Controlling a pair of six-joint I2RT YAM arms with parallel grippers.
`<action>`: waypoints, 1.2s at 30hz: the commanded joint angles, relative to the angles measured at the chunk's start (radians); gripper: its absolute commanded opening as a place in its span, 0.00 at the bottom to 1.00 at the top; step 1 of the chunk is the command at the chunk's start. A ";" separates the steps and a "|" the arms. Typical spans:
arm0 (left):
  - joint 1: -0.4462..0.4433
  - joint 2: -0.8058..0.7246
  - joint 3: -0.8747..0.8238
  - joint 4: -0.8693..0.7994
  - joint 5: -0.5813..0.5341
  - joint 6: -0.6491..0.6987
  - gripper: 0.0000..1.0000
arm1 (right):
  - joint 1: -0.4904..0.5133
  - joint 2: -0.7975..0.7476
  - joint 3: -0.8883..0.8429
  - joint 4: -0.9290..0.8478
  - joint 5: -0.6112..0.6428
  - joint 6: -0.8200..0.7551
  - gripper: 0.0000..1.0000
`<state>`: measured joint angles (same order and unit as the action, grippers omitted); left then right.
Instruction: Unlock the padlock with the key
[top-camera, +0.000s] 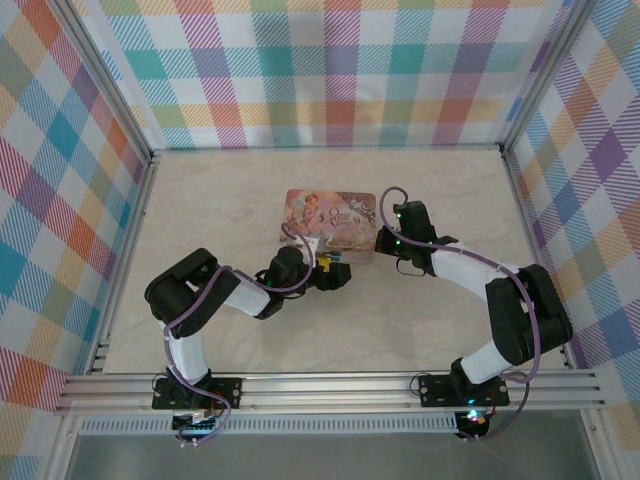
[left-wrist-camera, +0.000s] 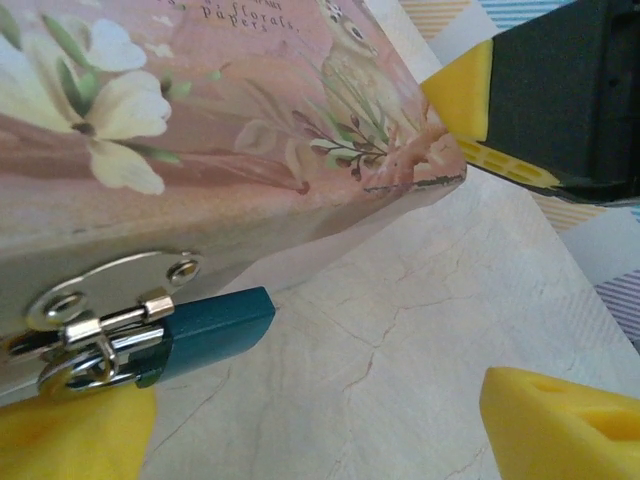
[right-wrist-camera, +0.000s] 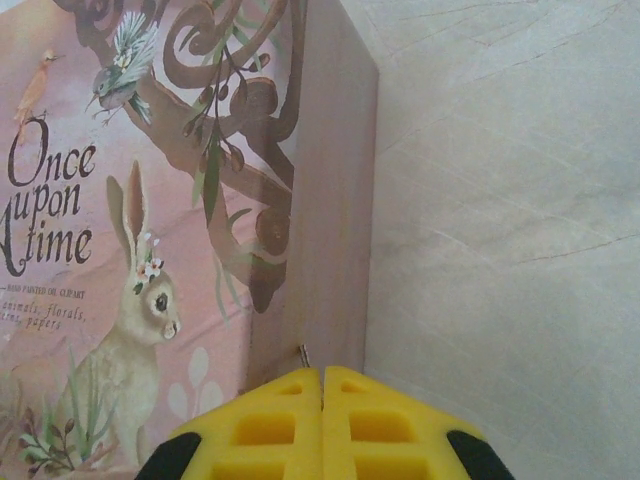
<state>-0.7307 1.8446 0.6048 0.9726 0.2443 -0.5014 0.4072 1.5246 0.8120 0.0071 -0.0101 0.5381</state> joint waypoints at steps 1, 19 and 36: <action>0.006 -0.007 -0.009 0.076 -0.067 -0.008 0.85 | 0.010 0.003 0.014 0.013 -0.024 -0.001 0.00; 0.066 0.097 -0.044 0.340 0.077 -0.131 0.81 | 0.009 0.009 0.010 0.029 -0.032 0.002 0.00; 0.096 0.129 -0.060 0.443 0.180 -0.167 0.75 | 0.010 0.009 0.012 0.022 -0.028 -0.002 0.00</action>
<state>-0.6422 1.9926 0.5556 1.3251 0.3790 -0.6697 0.4091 1.5246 0.8120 0.0071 -0.0162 0.5381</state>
